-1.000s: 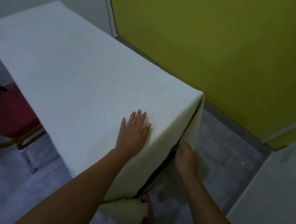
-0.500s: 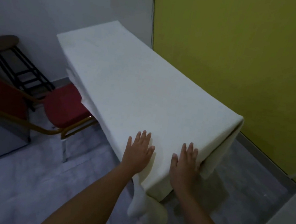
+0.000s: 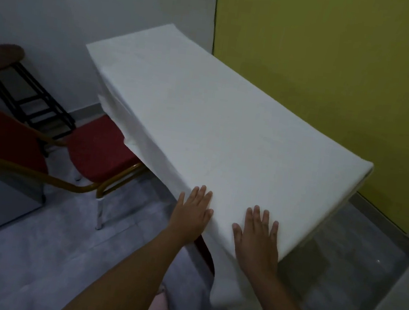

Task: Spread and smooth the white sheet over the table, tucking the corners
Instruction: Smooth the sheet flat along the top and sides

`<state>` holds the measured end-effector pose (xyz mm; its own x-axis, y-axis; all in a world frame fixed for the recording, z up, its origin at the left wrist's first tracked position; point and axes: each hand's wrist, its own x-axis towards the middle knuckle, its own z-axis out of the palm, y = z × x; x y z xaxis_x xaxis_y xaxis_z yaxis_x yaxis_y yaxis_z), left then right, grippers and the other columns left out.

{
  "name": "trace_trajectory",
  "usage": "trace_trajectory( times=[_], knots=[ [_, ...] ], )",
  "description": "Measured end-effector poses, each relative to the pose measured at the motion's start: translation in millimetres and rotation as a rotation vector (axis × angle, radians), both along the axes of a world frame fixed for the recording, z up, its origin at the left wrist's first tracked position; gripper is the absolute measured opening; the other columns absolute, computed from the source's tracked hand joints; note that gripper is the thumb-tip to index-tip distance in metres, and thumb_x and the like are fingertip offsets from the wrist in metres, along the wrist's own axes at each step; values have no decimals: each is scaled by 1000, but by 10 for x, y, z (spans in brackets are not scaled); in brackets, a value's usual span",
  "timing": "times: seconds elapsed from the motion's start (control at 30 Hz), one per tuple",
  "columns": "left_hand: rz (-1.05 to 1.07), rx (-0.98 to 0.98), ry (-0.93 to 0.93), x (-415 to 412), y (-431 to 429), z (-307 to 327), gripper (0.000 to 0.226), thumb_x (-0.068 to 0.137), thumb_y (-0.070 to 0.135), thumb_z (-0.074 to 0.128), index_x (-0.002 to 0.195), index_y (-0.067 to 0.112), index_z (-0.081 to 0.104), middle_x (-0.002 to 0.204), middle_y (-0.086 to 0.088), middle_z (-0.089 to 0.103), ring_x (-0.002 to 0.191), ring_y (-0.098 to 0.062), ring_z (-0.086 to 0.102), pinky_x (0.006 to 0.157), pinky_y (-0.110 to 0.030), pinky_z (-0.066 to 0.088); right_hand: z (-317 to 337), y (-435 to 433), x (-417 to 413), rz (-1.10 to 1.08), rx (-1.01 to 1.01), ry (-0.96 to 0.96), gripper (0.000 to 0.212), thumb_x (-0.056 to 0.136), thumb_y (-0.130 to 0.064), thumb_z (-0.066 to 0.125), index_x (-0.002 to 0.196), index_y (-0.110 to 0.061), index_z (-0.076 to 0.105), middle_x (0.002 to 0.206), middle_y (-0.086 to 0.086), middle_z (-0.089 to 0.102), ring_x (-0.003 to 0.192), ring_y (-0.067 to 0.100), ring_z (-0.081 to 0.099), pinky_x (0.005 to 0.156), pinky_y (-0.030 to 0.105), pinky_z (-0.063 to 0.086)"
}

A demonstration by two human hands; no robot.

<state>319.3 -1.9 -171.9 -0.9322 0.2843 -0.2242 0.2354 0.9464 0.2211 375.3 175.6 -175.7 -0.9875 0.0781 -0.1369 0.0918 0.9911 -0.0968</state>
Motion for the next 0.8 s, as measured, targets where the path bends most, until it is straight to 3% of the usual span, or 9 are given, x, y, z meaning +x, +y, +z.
trace_trajectory(
  times=[0.2,0.33,0.47,0.57,0.63,0.8],
  knots=[
    [-51,42,18,-387,-369,-9,55,103,40,13,153,18,4,161,-3,-4,148,-17,-8,118,-42,-6,-33,-337,40,-101,-10,-22,79,89,-60,-10,152,-12,0,158,10,-8,148,28,-6,119,45,-5],
    [-132,19,30,-628,-550,-47,55,103,41,14,153,18,4,161,-3,-3,148,-18,-6,118,-43,-5,-37,-830,133,-55,17,-29,76,94,-56,3,149,-8,22,156,14,16,145,34,13,119,51,2],
    [-193,20,44,-827,-597,-81,55,103,40,13,153,18,4,161,-3,-3,148,-18,-6,118,-43,-6,-16,-1013,95,22,-66,31,62,99,-46,17,146,-9,34,154,10,27,144,29,22,118,42,0],
    [-311,31,88,-953,-490,-76,55,103,40,13,153,18,4,161,-3,-2,148,-18,-6,117,-43,-7,55,-783,-138,-199,-116,138,56,101,-37,27,150,-11,20,159,7,15,147,22,4,120,37,-6],
    [-407,54,100,-984,-359,-61,56,102,42,14,153,18,4,161,-2,-1,148,-17,-6,116,-41,-10,105,-538,-279,-401,-100,181,57,102,-36,25,151,-9,18,159,10,14,148,25,4,120,40,-2],
    [-568,29,48,-944,-296,-106,57,102,43,13,153,20,3,161,-2,-3,148,-18,-7,117,-42,-9,90,-355,-336,-528,-12,25,59,102,-40,20,151,-7,13,160,13,9,148,30,3,120,47,3]
  ],
)
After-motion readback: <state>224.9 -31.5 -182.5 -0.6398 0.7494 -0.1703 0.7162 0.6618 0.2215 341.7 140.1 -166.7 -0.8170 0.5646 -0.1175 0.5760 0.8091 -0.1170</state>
